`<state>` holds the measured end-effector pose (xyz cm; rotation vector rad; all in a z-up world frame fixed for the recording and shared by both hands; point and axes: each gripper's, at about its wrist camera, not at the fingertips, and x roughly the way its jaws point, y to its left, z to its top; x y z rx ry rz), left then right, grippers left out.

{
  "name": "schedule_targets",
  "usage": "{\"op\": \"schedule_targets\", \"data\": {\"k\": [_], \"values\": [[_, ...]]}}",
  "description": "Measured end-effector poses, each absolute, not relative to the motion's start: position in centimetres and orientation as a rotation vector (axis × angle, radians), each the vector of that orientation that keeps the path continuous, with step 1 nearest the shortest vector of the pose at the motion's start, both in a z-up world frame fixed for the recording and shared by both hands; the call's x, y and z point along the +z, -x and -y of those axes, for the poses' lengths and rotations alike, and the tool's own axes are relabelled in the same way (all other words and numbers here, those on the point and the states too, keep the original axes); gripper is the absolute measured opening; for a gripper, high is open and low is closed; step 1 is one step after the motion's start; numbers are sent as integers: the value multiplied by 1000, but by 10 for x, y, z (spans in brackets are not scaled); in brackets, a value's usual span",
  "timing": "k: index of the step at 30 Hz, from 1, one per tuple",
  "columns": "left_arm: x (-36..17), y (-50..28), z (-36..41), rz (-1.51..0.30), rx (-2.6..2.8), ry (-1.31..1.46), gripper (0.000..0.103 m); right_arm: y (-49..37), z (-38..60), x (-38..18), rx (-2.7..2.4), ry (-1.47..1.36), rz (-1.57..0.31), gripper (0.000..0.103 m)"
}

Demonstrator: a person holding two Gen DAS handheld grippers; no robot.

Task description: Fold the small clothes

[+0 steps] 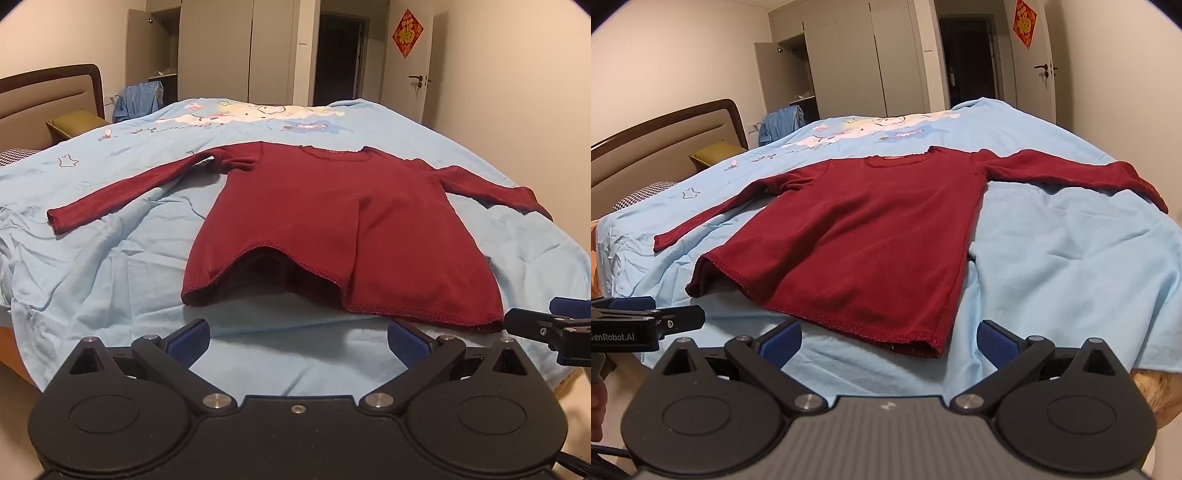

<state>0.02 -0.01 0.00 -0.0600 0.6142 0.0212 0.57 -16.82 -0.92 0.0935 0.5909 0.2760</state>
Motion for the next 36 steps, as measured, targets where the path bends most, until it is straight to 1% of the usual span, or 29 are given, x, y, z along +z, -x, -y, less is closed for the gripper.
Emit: {"op": "schedule_targets", "data": {"k": [36], "values": [[-4,-3,-1,-638,33,60,102,-8,167,-11,281,-94,-607,103]]}}
